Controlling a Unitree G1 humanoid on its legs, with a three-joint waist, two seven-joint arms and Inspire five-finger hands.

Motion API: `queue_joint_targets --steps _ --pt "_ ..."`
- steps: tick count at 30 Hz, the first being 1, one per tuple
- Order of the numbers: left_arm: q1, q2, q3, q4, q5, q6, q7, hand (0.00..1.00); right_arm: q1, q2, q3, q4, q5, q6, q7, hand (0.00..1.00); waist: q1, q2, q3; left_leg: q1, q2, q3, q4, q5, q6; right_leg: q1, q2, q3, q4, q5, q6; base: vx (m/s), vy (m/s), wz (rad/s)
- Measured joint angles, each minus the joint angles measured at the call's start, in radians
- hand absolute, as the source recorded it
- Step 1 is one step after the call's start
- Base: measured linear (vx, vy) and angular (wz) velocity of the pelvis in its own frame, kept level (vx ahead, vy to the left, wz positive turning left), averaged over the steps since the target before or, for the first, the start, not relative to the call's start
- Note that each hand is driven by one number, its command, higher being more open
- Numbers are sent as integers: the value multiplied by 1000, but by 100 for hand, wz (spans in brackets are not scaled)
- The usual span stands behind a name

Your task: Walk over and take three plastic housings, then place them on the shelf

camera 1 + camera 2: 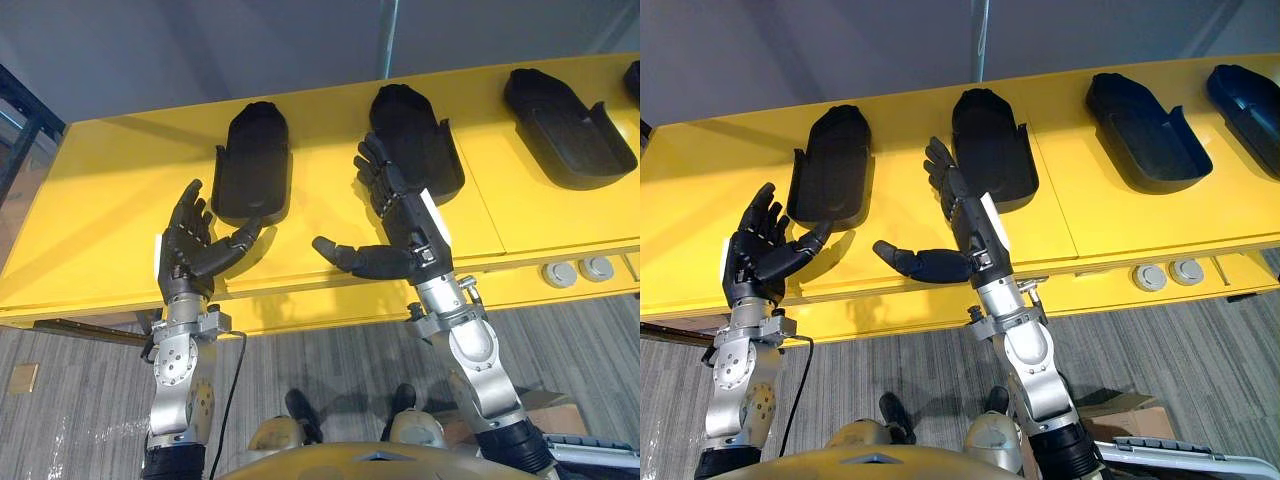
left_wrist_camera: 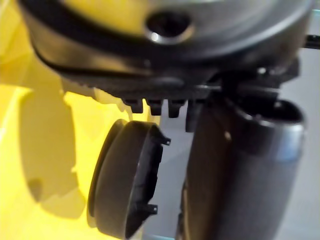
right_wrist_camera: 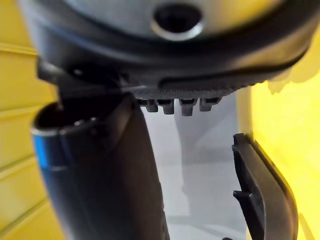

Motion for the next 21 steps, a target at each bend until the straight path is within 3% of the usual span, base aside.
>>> queue_joint_targets --steps 21 --pt "14 11 -58 38 2 28 -22 100 70 3 1 -40 3 11 30 100 1 7 -3 30 4 -1 5 0 -1 28 1 1 9 -3 -3 -5 0 0"
